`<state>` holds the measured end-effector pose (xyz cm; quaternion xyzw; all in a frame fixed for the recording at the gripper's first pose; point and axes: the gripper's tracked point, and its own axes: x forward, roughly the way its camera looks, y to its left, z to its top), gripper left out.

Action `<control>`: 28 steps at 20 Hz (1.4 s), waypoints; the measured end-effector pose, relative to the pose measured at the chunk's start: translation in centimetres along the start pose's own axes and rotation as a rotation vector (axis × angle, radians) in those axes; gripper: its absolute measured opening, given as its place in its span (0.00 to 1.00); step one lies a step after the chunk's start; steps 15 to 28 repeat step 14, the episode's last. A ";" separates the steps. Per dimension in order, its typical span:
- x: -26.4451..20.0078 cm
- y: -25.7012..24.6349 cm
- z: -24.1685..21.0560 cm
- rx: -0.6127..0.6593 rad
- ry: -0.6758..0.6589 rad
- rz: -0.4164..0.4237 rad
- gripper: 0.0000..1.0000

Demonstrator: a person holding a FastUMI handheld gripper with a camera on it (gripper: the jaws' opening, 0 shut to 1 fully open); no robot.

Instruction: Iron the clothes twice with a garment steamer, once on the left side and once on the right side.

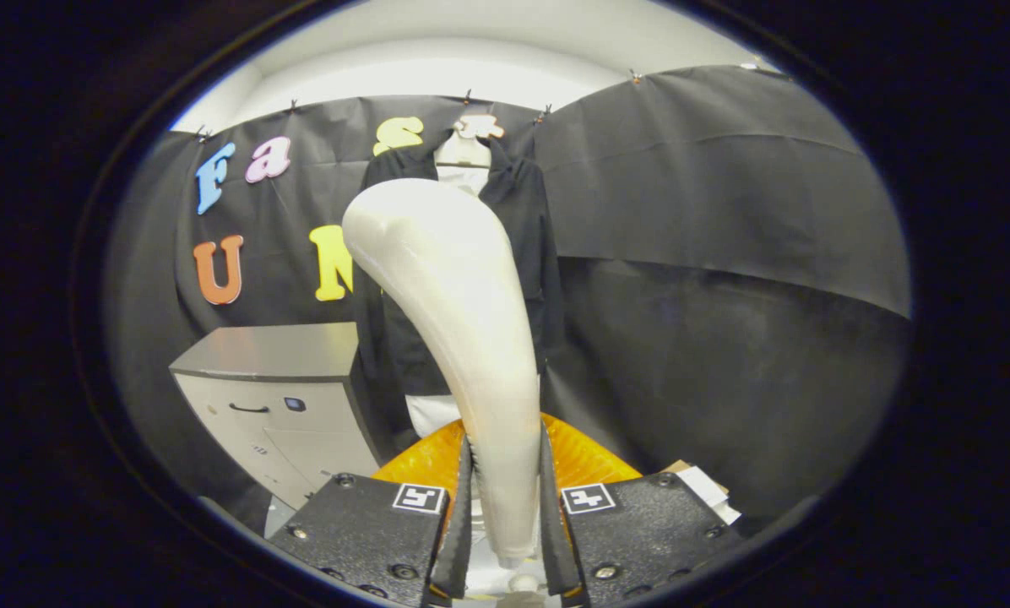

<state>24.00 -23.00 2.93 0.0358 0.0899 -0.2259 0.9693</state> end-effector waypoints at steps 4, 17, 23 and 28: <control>-0.3 0.0 0.8 0.005 -0.037 0.044 0.37; -1.0 1.0 4.8 0.075 -0.168 0.208 0.37; -1.0 1.0 4.8 0.075 -0.168 0.208 0.37; -1.0 1.0 4.8 0.075 -0.168 0.208 0.37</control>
